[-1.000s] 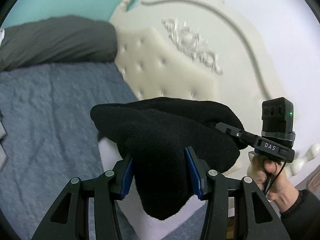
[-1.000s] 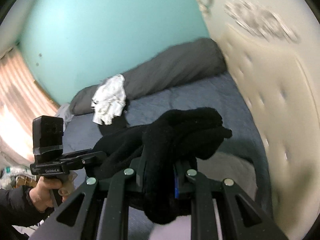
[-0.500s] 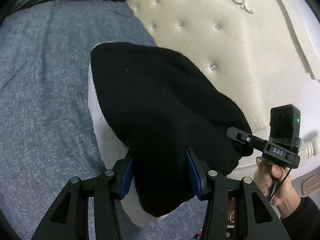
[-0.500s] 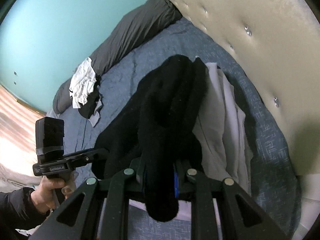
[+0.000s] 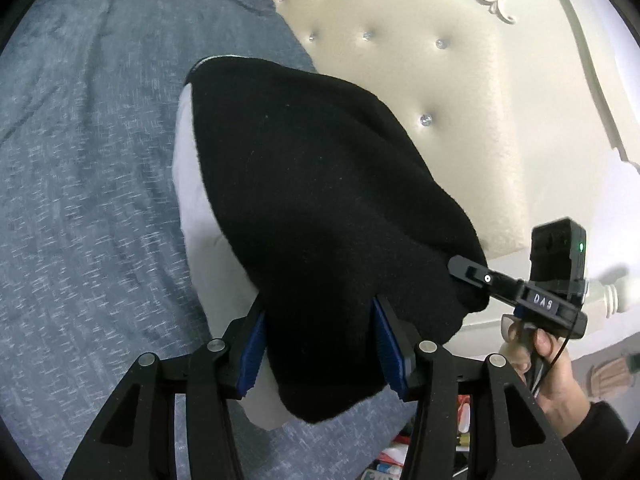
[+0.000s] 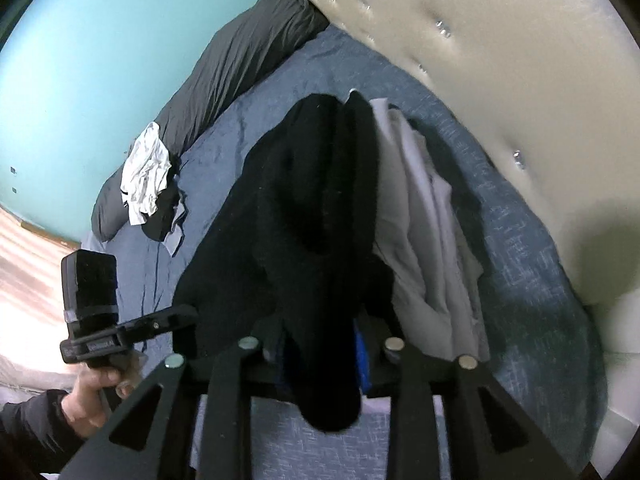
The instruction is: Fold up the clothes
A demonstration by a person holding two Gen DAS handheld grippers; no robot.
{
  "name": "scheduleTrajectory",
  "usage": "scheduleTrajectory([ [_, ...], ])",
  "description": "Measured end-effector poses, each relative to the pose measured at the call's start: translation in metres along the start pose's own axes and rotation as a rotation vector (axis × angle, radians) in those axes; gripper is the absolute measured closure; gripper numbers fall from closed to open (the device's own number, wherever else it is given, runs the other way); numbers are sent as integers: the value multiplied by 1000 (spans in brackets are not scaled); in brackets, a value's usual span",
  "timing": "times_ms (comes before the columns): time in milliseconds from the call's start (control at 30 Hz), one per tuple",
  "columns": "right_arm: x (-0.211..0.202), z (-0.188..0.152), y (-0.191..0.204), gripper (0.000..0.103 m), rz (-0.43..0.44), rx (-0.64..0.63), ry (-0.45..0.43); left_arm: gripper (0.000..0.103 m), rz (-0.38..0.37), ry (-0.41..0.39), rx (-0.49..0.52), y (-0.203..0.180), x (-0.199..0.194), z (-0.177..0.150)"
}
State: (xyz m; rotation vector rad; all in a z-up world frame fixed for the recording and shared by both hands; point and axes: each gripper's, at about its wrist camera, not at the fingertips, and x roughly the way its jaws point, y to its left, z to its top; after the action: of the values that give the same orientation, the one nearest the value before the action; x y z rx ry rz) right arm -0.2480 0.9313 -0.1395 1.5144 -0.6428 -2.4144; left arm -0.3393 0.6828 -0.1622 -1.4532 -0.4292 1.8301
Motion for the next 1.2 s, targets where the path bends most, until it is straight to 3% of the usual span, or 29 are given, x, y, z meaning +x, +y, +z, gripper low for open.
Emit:
scheduleTrajectory([
  [133,-14,5,4,66,-76,-20,-38,50,37,-57,39,-8,-31,5],
  [267,-37,12,25,66,-152,-68,-153,50,59,-54,97,-18,-25,5],
  [367,-53,20,45,66,-163,-98,-259,50,75,-50,140,-26,-19,5],
  [400,-51,24,52,72,-139,-116,-262,50,81,-49,155,-29,-17,5],
  [467,-37,31,64,89,-96,-163,-226,50,92,-47,184,-34,-14,6],
  [600,2,31,64,99,-118,-200,-126,50,114,-42,242,-45,-7,6],
  [867,48,21,16,103,-183,-87,-39,52,150,-28,337,-49,7,-27],
  [1067,59,5,-4,103,-166,-37,-59,54,172,-27,348,-48,18,-34],
  [1200,43,9,7,103,-121,-43,-98,54,189,-31,357,-47,21,-36],
])
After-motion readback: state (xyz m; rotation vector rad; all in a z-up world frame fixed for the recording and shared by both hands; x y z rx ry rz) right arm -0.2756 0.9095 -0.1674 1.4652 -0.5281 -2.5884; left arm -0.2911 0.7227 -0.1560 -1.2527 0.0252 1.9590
